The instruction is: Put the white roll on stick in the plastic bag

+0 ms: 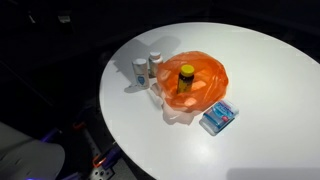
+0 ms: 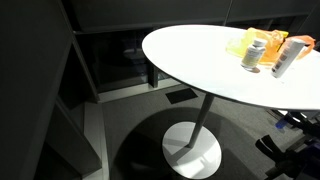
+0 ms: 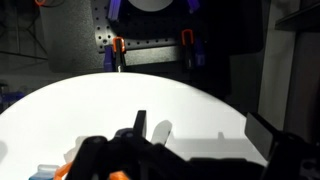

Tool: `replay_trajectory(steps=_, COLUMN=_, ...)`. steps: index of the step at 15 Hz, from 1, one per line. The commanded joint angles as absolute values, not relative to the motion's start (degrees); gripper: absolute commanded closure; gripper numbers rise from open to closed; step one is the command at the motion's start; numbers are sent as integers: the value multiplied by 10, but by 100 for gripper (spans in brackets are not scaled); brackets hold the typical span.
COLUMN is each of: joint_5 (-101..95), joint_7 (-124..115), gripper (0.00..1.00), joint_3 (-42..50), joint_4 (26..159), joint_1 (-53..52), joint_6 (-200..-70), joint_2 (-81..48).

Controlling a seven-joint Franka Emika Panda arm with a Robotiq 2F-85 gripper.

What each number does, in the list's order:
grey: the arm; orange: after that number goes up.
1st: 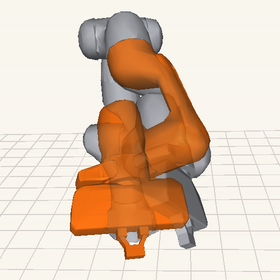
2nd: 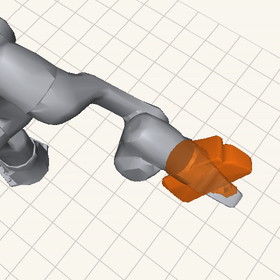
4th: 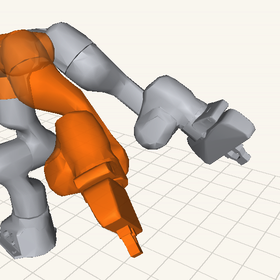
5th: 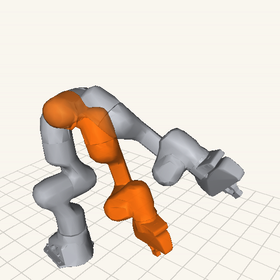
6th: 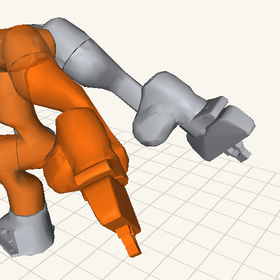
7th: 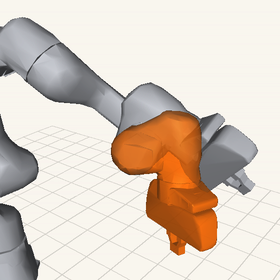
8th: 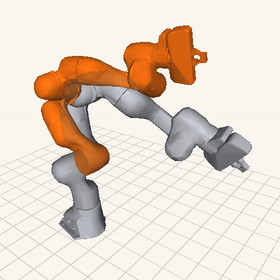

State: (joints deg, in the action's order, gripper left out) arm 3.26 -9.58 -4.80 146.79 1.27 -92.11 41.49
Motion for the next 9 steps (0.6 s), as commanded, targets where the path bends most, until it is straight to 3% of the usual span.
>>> replay_trajectory(steps=1, joint_5=-11, joint_7=-116, gripper=0, joint_3=-49, joint_4=1435, joint_1=35, joint_6=-955, joint_2=365)
replay_trajectory(steps=9, joint_5=-66, joint_7=-148, gripper=0, joint_3=-45, joint_4=1450, joint_1=51, joint_6=-1106, joint_2=300)
